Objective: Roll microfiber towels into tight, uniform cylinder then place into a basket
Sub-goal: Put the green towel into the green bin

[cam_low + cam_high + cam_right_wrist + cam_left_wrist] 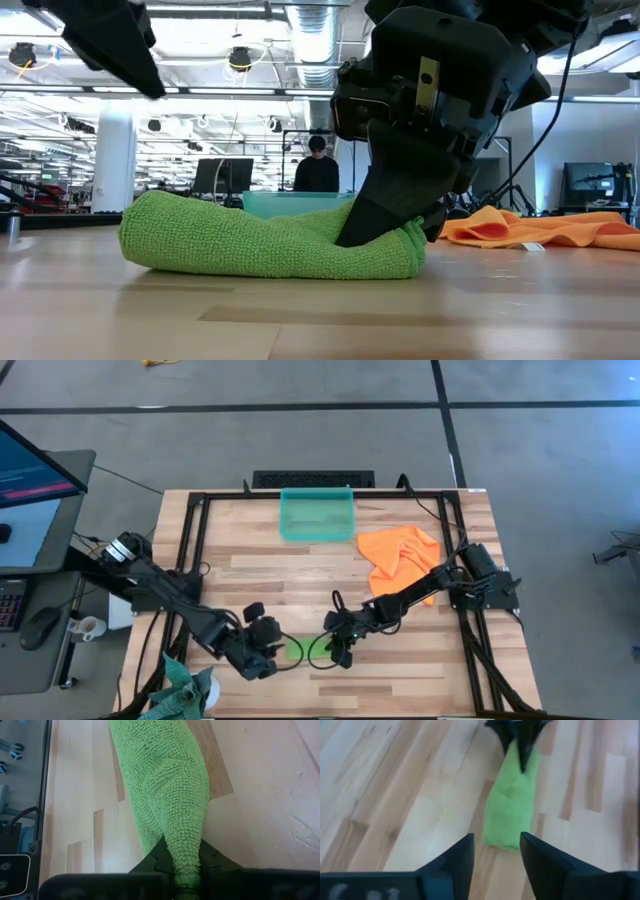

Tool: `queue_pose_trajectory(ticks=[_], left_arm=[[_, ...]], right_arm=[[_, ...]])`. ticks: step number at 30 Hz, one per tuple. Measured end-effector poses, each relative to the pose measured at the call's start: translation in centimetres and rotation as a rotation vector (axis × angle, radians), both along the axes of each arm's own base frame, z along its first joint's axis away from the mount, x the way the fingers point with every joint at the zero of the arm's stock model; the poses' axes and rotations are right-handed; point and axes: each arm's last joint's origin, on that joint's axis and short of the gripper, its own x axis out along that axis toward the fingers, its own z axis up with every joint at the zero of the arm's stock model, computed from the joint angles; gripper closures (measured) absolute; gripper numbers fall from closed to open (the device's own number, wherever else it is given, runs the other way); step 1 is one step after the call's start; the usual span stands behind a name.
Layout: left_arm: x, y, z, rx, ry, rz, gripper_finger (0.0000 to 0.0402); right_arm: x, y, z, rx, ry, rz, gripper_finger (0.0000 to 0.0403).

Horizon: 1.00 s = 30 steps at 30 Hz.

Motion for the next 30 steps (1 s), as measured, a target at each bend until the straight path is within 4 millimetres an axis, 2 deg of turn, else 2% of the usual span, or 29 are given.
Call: queue_pose_trajectory(ticks=[6,10,13,19,23,30], left_arm=[[-0.7,0.5,-0.4,-0.009,0.068,0.083,0.0202],[-0.8,0.4,-0.5,0.008,0.044,0.086,0.0194],[-1.0,0.5,-1.8,-0.011,0.021,0.104,0.0198],[-1.4,1.2,-5.9,-0.155,-0.091,0.119,0.0210],[-1.2,1.6,-7.1,-0.271,-0.175,0.100,0.0212],[-1.6,2.4,-8.3,-0.331,-0.195,0.105,0.0213]], right_arm=[[0.0,0.0,0.0,-0.001,-0.001,-0.001,0.0354],[0.0,0.0,0.0,-0.002,-0.001,-0.001,0.0354],[0.0,0.0,0.0,-0.002,-0.001,-0.001,0.0354],[-0.1,0.2,0.0,-0.003,0.000,0.003,0.0354],[-0.1,0.2,0.0,-0.003,0.000,0.004,0.0354],[0.0,0.0,0.0,-0.001,0.000,0.001,0.0354]])
